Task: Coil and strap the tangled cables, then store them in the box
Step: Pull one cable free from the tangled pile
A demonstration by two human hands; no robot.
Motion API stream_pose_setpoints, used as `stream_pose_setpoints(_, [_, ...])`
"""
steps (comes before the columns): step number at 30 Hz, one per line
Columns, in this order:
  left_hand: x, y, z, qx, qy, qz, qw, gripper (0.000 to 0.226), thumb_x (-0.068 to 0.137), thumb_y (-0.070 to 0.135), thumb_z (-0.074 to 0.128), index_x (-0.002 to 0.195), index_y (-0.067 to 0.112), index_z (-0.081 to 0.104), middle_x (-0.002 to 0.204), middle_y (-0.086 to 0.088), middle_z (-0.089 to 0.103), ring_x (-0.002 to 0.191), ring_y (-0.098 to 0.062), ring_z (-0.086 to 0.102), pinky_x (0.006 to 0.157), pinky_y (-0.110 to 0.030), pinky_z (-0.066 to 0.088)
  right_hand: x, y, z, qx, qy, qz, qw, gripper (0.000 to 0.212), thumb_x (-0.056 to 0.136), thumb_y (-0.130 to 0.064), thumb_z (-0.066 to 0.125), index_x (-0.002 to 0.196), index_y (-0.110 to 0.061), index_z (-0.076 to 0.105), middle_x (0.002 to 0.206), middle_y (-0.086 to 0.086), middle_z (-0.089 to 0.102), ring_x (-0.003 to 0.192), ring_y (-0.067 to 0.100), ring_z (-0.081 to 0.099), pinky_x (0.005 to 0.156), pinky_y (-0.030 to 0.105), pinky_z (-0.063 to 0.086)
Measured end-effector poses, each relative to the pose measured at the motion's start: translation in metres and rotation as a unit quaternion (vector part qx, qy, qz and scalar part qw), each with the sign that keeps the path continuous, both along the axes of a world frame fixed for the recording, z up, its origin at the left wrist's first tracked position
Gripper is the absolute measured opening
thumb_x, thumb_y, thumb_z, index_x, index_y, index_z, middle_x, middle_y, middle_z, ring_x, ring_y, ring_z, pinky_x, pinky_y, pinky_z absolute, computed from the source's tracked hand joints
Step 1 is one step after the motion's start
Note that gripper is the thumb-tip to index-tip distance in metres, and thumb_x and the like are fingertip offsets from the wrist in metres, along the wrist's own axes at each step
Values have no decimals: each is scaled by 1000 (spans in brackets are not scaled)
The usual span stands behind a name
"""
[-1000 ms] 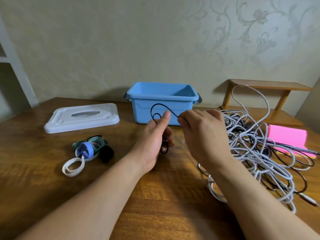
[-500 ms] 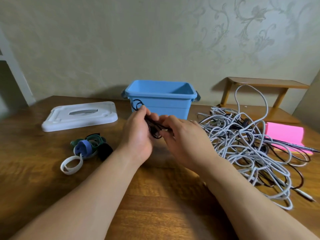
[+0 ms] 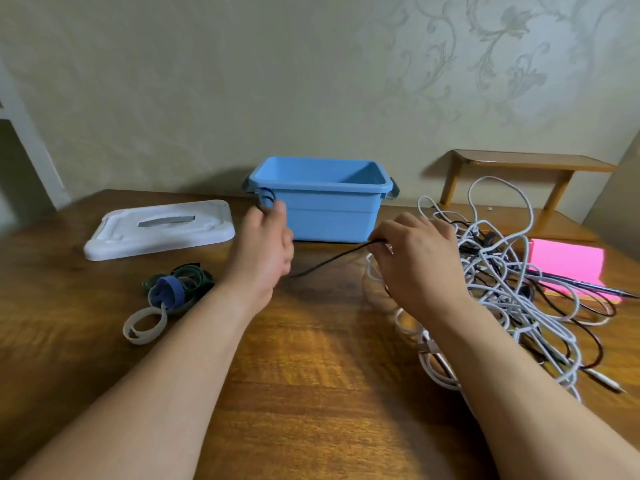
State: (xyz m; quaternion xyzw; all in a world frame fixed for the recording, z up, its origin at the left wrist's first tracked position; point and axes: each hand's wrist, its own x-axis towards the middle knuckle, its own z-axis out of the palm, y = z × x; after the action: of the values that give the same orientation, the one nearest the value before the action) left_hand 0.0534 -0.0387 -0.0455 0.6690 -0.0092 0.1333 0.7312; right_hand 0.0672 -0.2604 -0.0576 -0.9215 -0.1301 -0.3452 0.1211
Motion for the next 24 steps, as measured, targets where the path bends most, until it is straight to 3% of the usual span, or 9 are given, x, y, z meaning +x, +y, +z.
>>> stream_pose_setpoints(3, [-7,-16,-12,154,1,-76,985,37,108,55,50,103,18,52,82,1,54,59,-11,43,54,-27,37,-1,2,0,12,-25,18,999,18,94,-32,75,110,-30,83,96,-5,72,97,29,67,98,48,41])
stream_pose_setpoints(5, [-11,-26,-17,228,-15,-114,967,42,99,66,57,109,25,57,94,10,67,78,-7,62,75,-30,50,-1,4,-1,27,-43,40,998,23,92,-33,74,113,-30,83,94,-5,71,96,30,67,94,46,41])
stream_pose_setpoints(7, [-13,-33,-16,293,-16,-146,945,30,102,58,61,114,30,61,101,13,75,98,-1,69,94,-32,52,-2,6,0,52,-55,72,995,25,93,-30,72,115,-28,83,96,-6,71,95,27,66,91,44,42])
stream_pose_setpoints(9, [-16,-36,-12,316,-10,-156,936,17,107,46,59,108,29,62,90,10,75,88,-1,69,93,-33,52,-3,8,1,72,-61,107,990,25,94,-27,70,116,-26,82,97,-6,72,93,25,66,87,43,45])
stream_pose_setpoints(11, [-18,-34,-11,287,-12,-164,944,26,110,43,54,103,20,64,73,4,64,71,-12,60,80,-39,49,-3,7,3,93,-58,137,984,22,95,-24,71,114,-22,82,100,-4,75,92,24,67,83,43,50])
stream_pose_setpoints(14, [-19,-29,-14,244,-17,-172,954,38,112,44,48,91,16,60,68,7,47,65,-11,45,73,-40,41,-1,3,5,119,-40,164,978,14,98,-29,71,105,-20,79,98,-6,75,90,18,67,78,39,52])
stream_pose_setpoints(18, [-17,-23,-7,127,-46,-153,979,43,112,32,48,70,21,50,60,3,37,58,-19,39,64,-39,47,8,-7,4,102,-22,116,988,16,101,-35,68,98,-21,74,91,-7,70,82,18,61,69,34,38])
stream_pose_setpoints(21, [-11,-16,-3,-3,-43,-75,996,49,111,27,48,62,25,45,54,3,34,52,-18,34,53,-33,39,10,-12,4,74,-36,69,994,16,105,-29,62,96,-20,73,88,-5,69,82,26,61,78,35,36])
stream_pose_setpoints(24, [-10,-24,-8,-8,-32,-81,996,43,108,46,57,72,24,50,60,4,36,59,-17,40,60,-32,45,1,-1,7,51,-90,66,992,14,102,-26,63,99,-18,74,86,-2,73,78,30,63,86,38,40])
